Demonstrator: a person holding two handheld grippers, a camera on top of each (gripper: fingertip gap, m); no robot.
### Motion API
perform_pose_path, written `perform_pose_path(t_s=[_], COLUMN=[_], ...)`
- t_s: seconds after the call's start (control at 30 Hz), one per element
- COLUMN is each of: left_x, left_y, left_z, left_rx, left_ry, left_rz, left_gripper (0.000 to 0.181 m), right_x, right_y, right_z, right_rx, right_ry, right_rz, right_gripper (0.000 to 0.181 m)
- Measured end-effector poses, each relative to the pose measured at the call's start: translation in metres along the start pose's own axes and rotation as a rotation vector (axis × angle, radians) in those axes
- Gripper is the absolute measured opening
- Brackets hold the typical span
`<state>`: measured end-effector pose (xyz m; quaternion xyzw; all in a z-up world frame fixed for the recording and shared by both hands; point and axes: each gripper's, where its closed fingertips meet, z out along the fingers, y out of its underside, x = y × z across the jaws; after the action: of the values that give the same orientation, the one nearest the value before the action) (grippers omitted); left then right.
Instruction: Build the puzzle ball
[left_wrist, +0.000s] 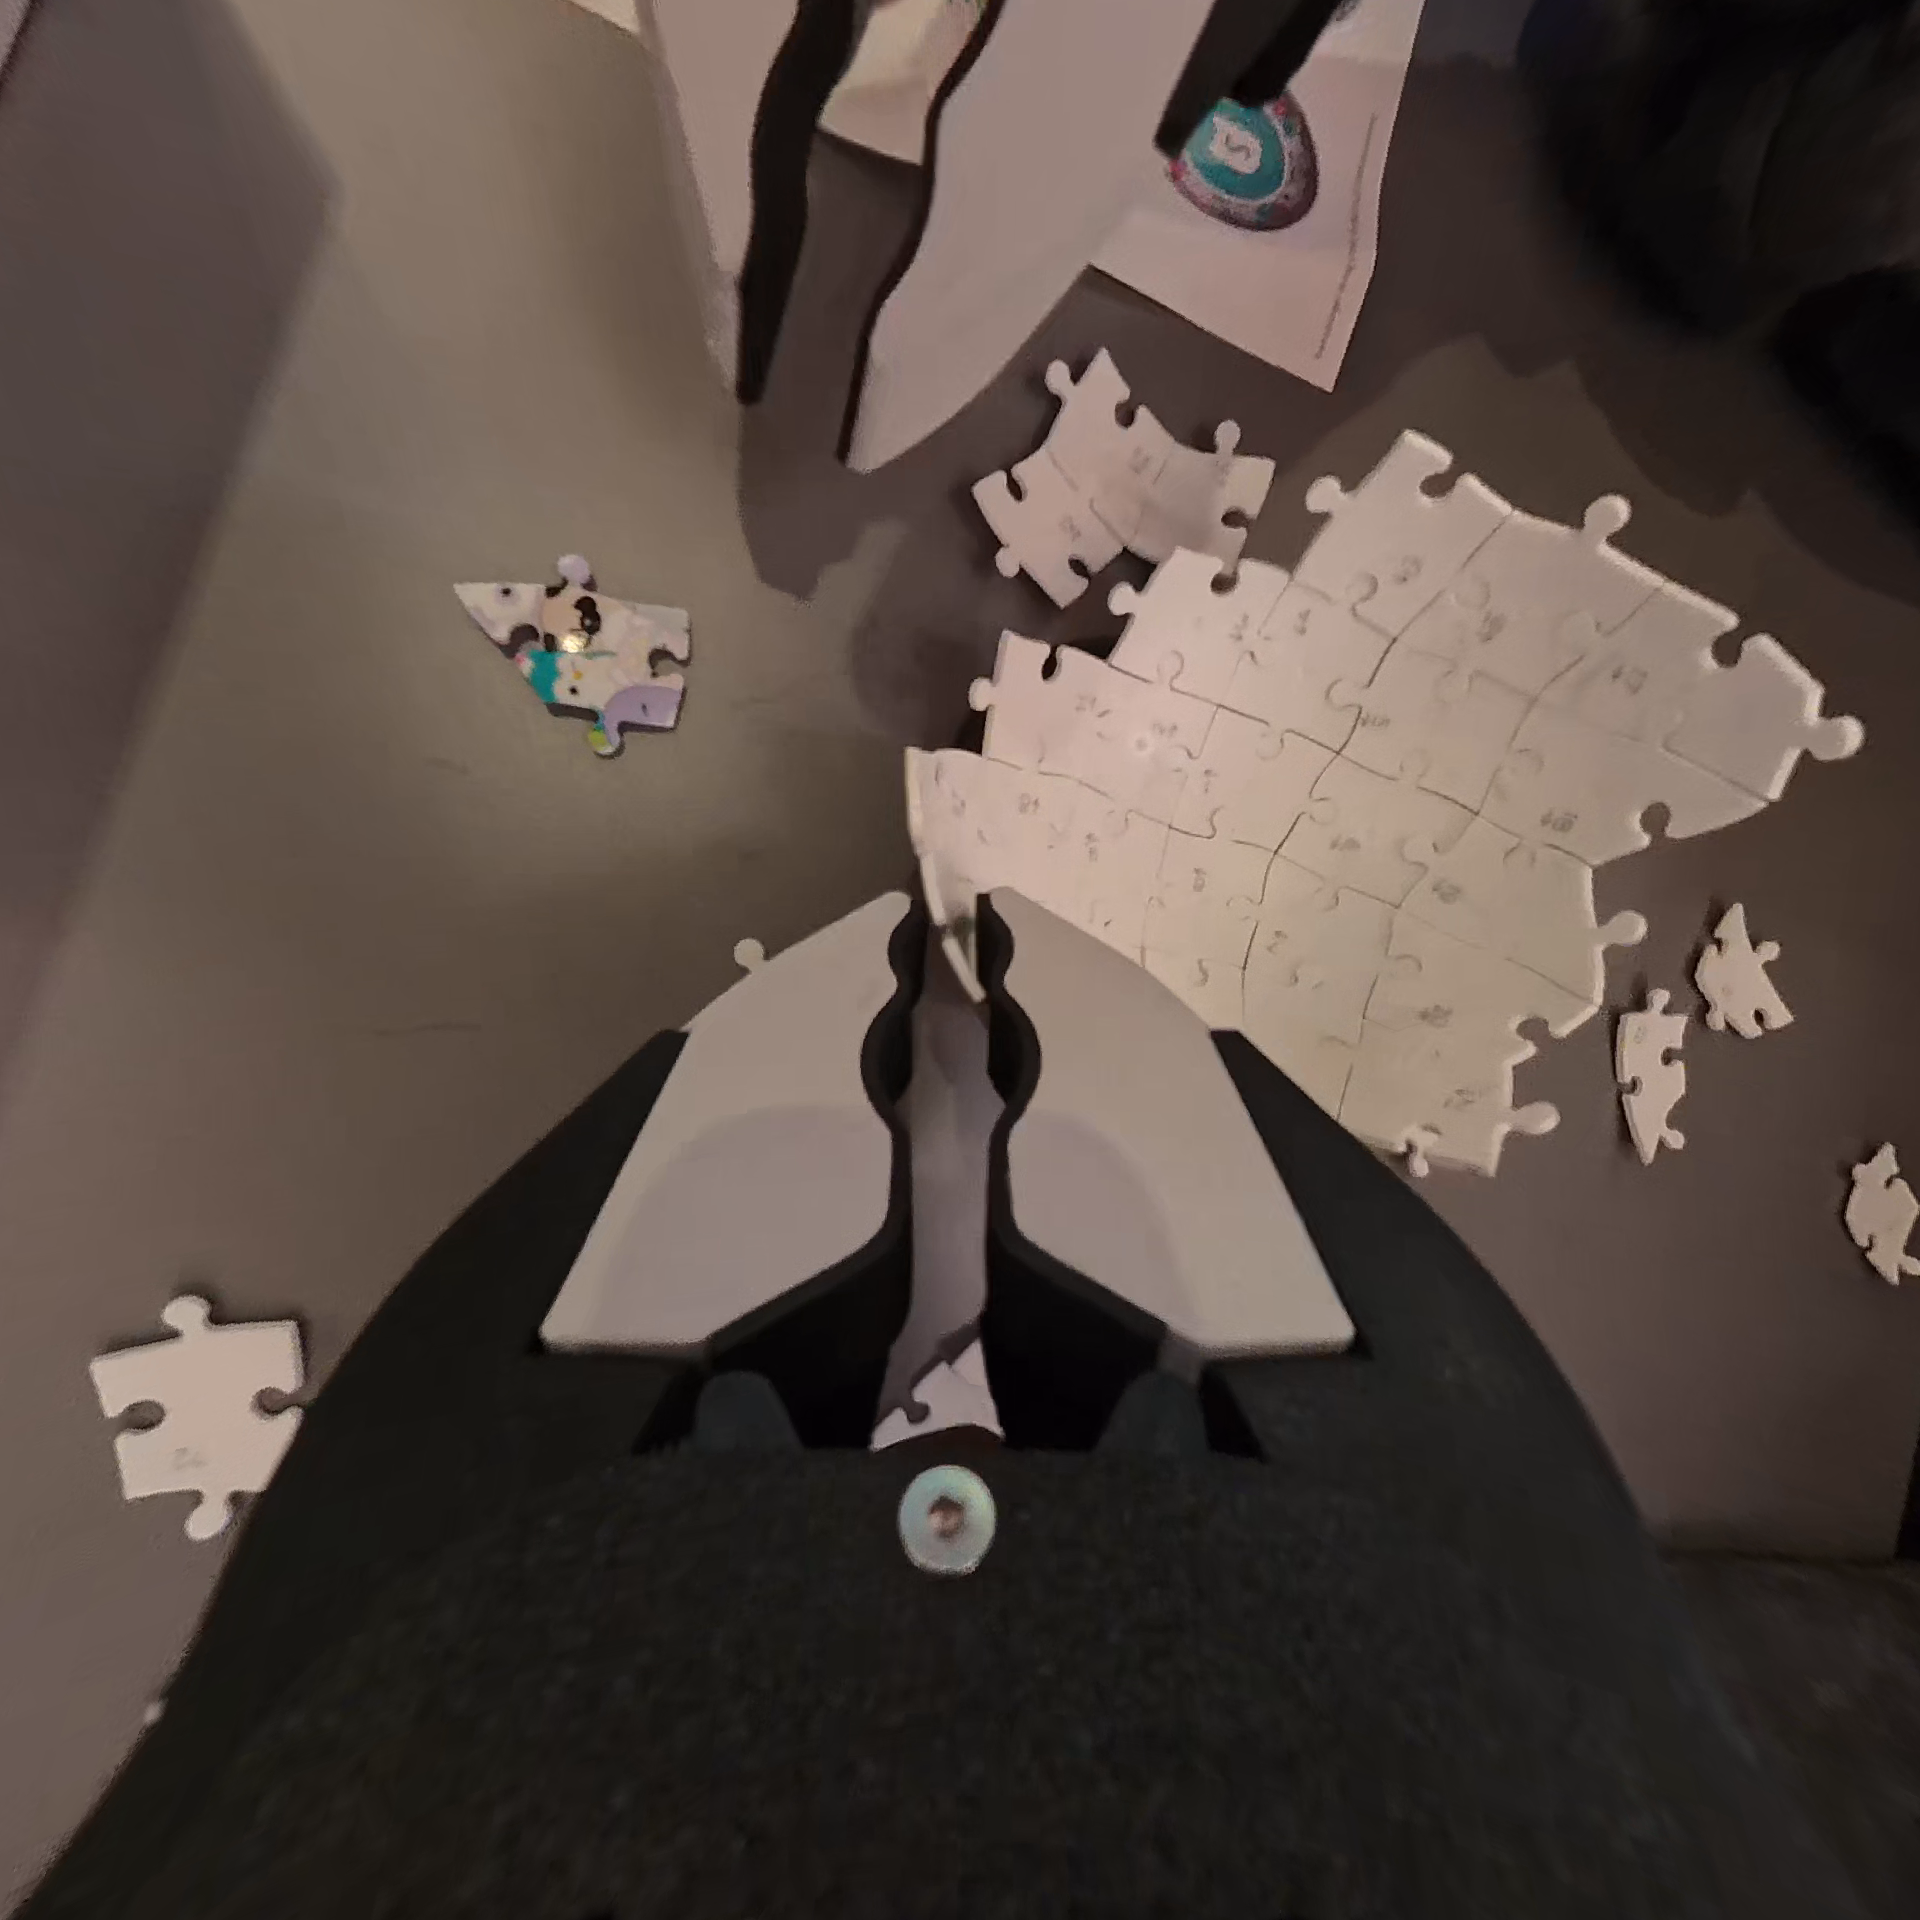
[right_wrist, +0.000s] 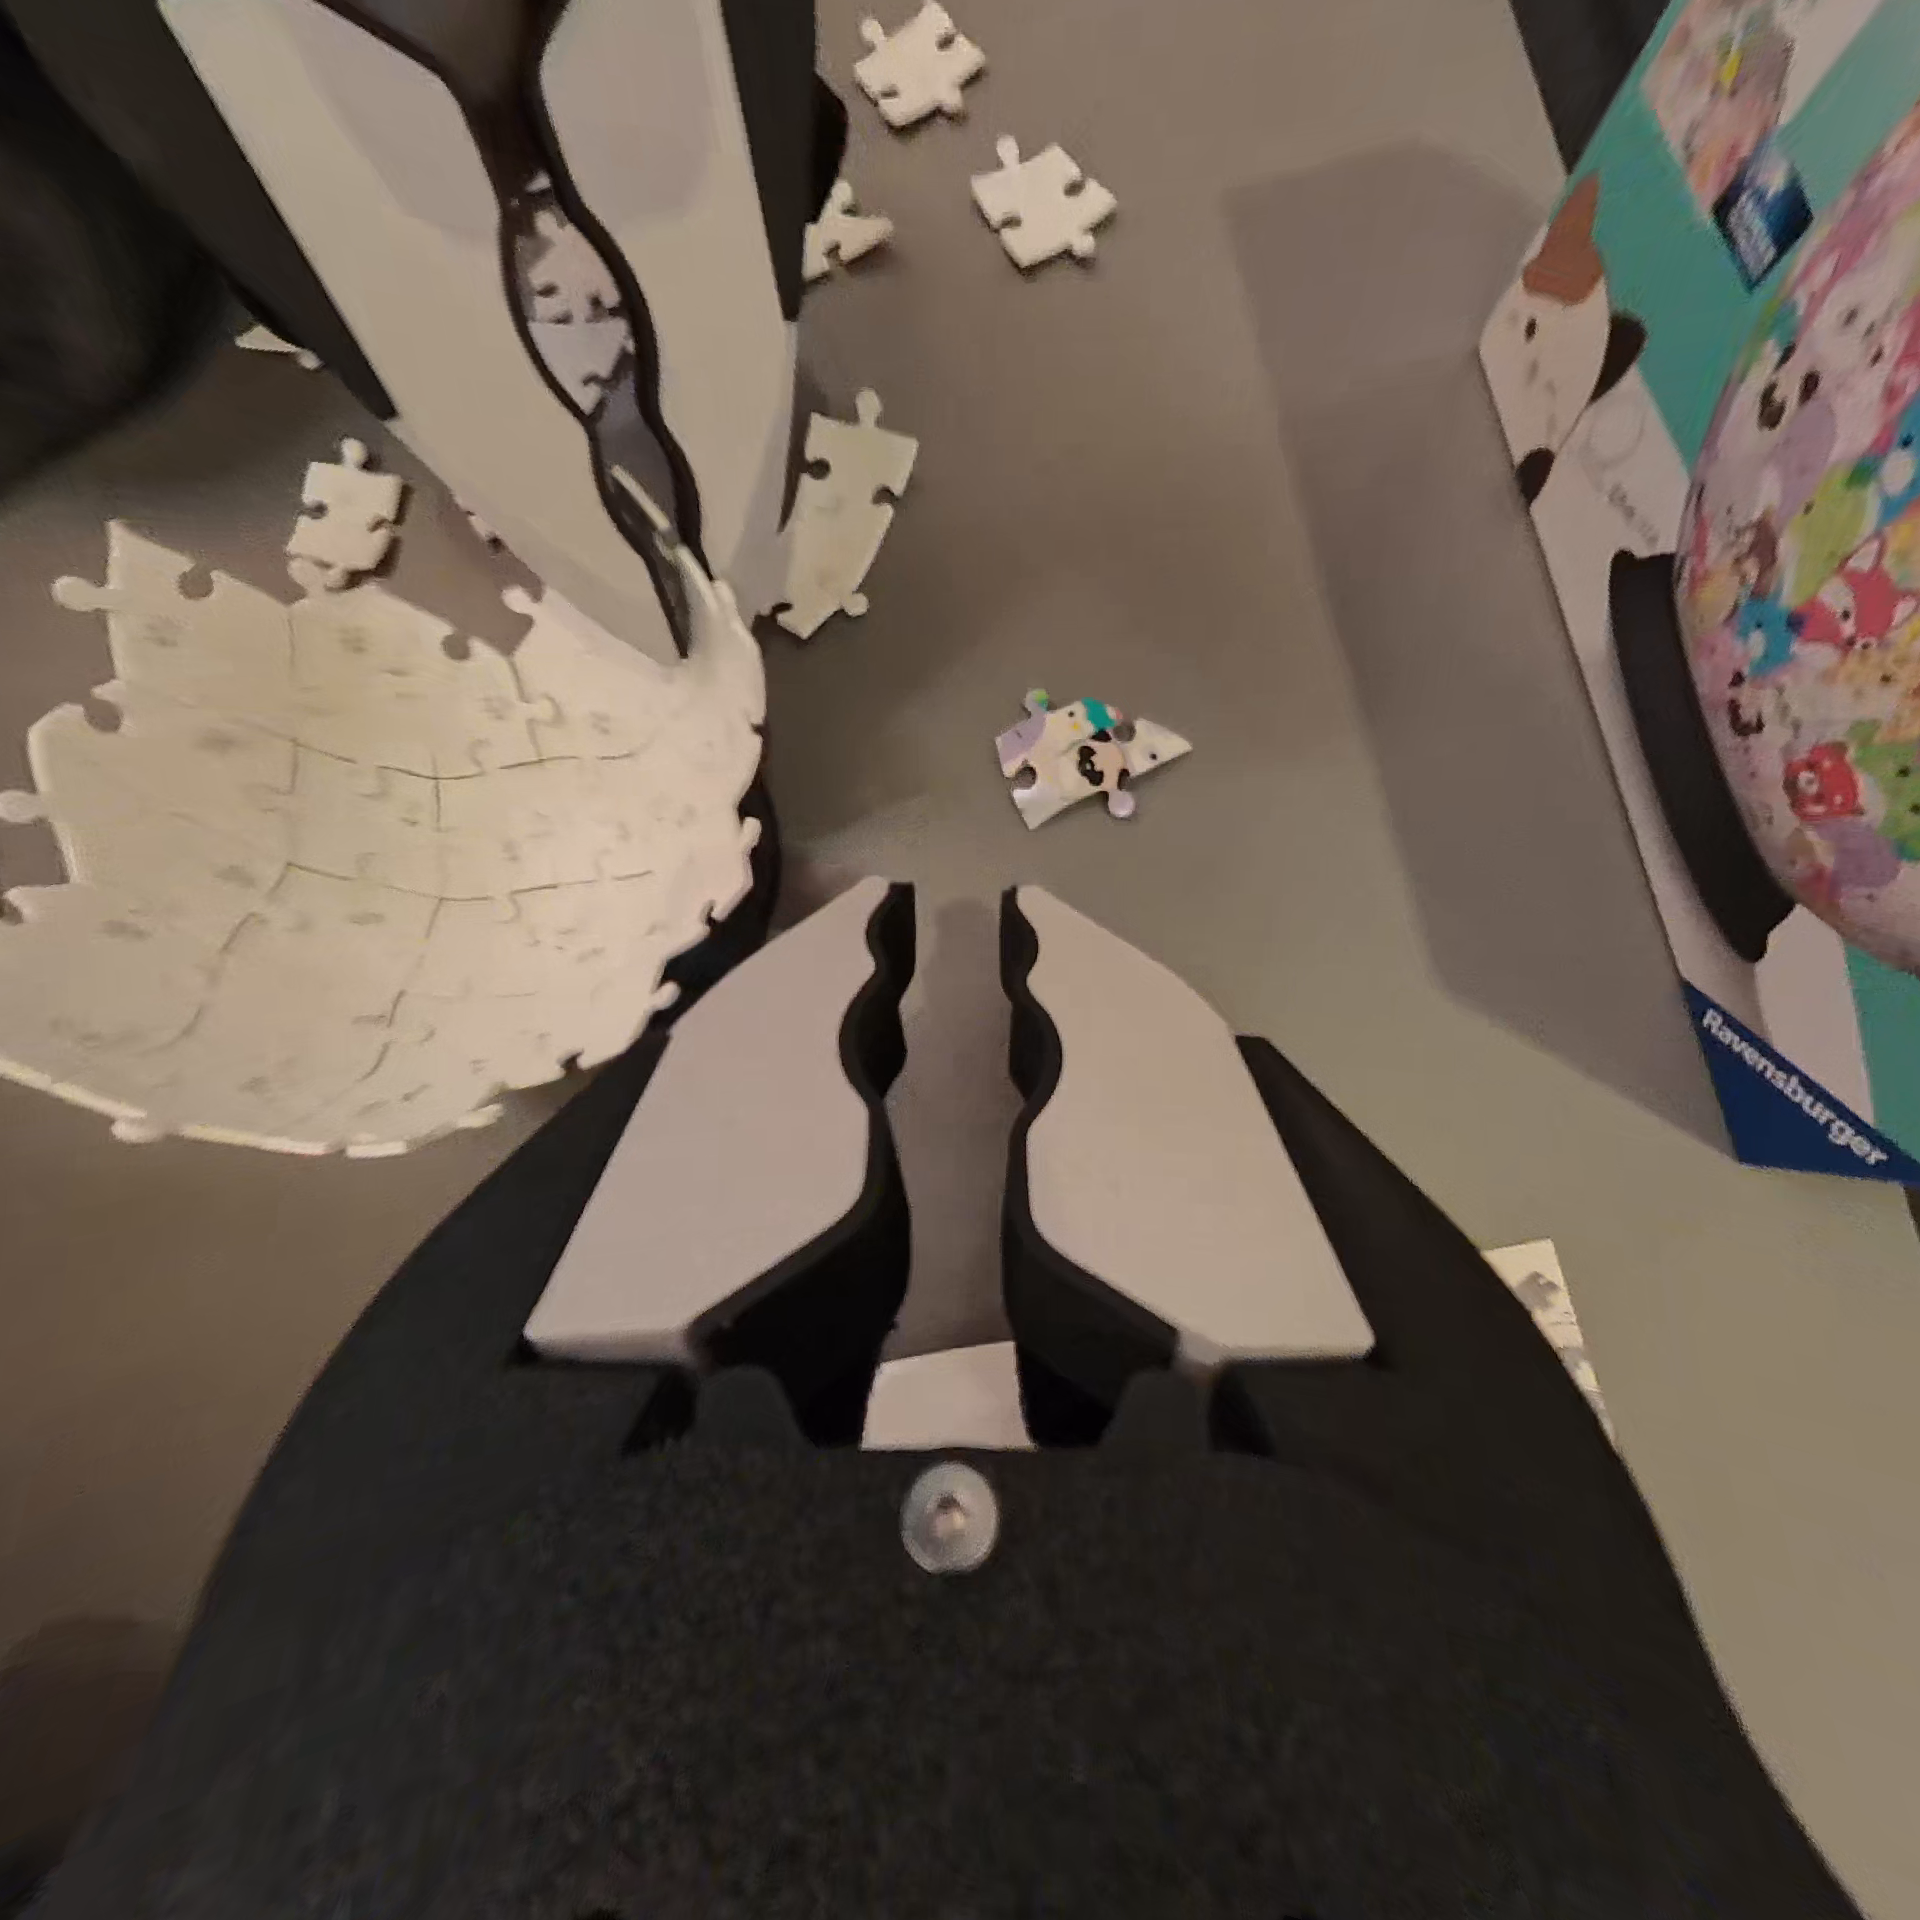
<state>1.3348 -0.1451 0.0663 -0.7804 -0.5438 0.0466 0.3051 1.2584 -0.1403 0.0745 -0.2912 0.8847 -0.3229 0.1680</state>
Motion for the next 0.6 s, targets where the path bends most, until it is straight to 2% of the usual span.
perform_pose_path(t_s=[0.1, 0.2, 0.27, 0.43, 0.6], left_x=[-0.003, -0.003, -0.003, -0.003, -0.003], left_y=[0.002, -0.002, -0.004, -0.013, -0.026], left_z=[-0.004, -0.011, -0.016, -0.032, -0.047], left_rx=[-0.005, 0.021, 0.04, 0.096, 0.177], left_ry=[-0.015, -0.011, -0.02, -0.035, -0.047], left_rz=[-0.003, -0.008, -0.009, -0.008, -0.014], left_gripper=[0.023, 0.024, 0.027, 0.028, 0.028], right_x=[0.006, 0.019, 0.028, 0.025, 0.028], right_y=[-0.004, -0.009, -0.008, -0.011, -0.009], right_z=[0.005, 0.017, 0.026, 0.047, 0.054], right_rx=[0.011, -0.015, -0.06, -0.084, -0.077], right_ry=[0.035, 0.107, 0.149, 0.13, 0.139], right_rz=[-0.005, -0.075, -0.092, -0.115, -0.107], right_gripper=[0.021, 0.026, 0.037, 0.051, 0.04])
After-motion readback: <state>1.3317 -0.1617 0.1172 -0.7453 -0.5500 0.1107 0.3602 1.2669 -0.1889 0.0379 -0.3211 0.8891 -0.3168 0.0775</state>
